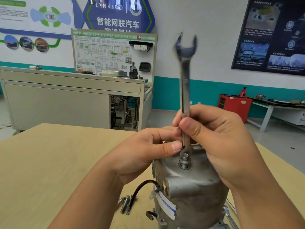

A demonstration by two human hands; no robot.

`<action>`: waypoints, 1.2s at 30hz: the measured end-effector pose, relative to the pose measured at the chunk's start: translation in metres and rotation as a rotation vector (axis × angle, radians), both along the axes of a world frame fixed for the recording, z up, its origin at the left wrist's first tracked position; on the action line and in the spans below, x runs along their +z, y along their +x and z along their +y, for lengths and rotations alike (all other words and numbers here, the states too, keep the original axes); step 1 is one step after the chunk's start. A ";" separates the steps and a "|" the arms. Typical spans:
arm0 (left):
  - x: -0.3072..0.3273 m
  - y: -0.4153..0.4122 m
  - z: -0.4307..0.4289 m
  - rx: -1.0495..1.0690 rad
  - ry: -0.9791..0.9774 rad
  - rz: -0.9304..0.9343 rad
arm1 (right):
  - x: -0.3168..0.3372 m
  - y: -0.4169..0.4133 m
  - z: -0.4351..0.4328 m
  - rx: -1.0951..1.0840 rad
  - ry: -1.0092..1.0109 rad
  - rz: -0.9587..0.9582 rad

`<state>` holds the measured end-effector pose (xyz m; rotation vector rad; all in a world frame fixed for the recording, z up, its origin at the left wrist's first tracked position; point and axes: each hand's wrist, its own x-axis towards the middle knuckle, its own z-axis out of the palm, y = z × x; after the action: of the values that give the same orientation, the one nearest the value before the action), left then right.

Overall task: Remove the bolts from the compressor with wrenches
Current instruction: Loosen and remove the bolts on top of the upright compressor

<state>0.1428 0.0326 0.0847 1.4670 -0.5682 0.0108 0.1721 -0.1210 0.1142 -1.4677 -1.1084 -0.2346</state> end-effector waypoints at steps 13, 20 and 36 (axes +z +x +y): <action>-0.001 -0.001 -0.005 0.074 0.092 -0.044 | -0.007 0.000 -0.001 0.076 0.041 0.023; 0.004 -0.002 -0.011 0.245 0.097 -0.053 | -0.012 -0.006 -0.001 -0.026 0.063 -0.130; 0.001 -0.002 -0.012 0.164 0.061 -0.019 | -0.010 0.002 -0.001 0.036 0.165 0.142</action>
<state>0.1408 0.0202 0.0859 1.5714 -0.4659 0.1372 0.1740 -0.1221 0.1044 -1.2965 -0.9773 -0.1889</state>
